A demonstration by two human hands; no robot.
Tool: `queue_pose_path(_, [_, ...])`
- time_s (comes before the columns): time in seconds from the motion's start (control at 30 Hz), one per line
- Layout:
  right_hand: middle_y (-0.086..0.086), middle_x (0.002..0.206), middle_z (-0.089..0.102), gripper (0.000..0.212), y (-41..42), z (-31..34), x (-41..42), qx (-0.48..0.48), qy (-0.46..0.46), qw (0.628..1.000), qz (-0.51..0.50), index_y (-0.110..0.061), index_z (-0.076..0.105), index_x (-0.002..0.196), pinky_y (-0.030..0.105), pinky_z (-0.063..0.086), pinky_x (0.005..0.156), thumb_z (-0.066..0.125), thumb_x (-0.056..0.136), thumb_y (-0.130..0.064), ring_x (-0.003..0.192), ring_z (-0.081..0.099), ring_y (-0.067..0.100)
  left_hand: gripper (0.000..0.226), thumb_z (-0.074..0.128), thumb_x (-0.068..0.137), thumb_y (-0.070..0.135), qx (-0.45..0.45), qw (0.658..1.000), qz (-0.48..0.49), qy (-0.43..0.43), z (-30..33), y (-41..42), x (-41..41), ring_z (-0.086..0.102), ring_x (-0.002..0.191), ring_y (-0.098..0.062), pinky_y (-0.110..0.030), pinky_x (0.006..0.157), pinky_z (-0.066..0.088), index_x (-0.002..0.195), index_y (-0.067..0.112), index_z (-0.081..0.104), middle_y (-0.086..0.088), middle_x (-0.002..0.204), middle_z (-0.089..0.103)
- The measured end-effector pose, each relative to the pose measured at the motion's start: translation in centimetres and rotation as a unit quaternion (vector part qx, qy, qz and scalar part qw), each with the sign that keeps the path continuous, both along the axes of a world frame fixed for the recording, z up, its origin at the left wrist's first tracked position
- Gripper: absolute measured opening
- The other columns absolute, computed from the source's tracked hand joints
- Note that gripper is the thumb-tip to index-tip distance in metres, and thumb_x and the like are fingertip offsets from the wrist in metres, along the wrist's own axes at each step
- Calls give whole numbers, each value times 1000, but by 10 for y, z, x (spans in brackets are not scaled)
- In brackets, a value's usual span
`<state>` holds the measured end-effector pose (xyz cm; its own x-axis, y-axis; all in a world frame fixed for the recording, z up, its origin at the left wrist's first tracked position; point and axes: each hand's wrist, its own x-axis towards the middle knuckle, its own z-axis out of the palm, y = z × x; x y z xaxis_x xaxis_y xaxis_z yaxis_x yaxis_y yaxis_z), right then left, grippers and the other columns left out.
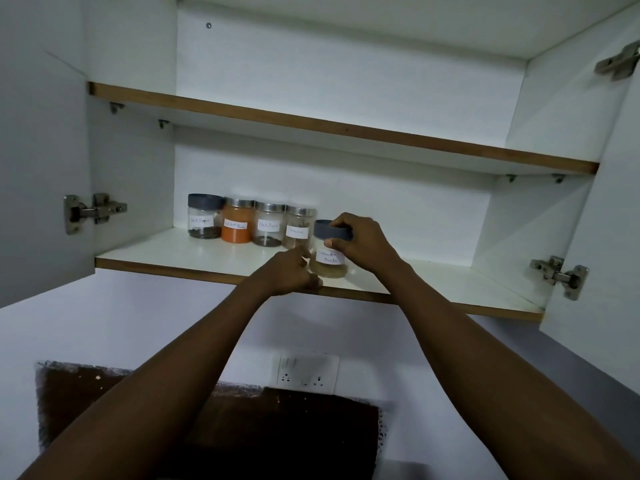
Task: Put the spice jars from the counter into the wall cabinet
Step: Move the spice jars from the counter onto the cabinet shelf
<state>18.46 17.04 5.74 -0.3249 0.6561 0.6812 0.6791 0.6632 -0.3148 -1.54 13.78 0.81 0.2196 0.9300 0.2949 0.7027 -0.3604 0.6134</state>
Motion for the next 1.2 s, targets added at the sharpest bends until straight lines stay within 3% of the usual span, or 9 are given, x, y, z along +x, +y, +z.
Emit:
queue_pose_path(0.07, [8,104,76,24,17,4,-1,13,-19,999,-35,-9,76,109,34,53,89,78,87,-21,102,63,22,68,70,90,40,-26,998,-14,58,8,7,-4,55,129,-23,-31,97,45,149,17,46,-4,146,56])
queue_pose_path(0.1, [10,106,76,25,25,5,-2,13,-21,999,-45,-8,77,111,38,52,92,75,89,-19,105,62,26,54,64,95,36,-25,997,-23,74,11,11,-5,54,130,-22,-30,99,42,145,16,53,-4,148,56])
queue_pose_path(0.17, [13,110,75,25,41,7,-3,9,-20,998,-56,-6,76,113,32,48,89,73,91,-16,104,64,28,37,53,102,26,-13,995,-31,89,15,18,-6,53,129,-21,-28,100,38,135,14,63,-6,147,57])
queue_pose_path(0.33, [13,112,76,26,74,8,-11,-14,-22,997,-72,-6,75,116,27,46,80,70,91,-11,97,66,22,45,46,105,28,-16,990,-10,136,11,37,-4,49,139,-25,-30,107,35,147,13,54,-8,155,50])
queue_pose_path(0.63, [13,114,75,26,108,8,-16,-21,-26,995,-93,-6,73,117,38,56,88,67,93,-10,103,69,28,46,44,104,38,2,990,25,139,-2,59,0,55,131,-23,-34,106,41,142,16,58,-7,147,58])
queue_pose_path(1.03, [14,114,74,24,133,13,-15,-45,-38,992,-107,-7,72,116,46,56,93,64,95,-11,104,67,31,43,47,101,38,20,992,27,119,-6,63,-3,61,120,-24,-37,102,47,129,10,65,-9,135,66])
queue_pose_path(1.2, [13,114,74,25,131,12,-19,-46,-35,993,-102,-7,73,116,45,56,93,64,94,-10,104,67,30,44,47,101,39,24,992,29,119,-8,64,-6,59,124,-23,-38,105,47,135,16,63,-6,141,63])
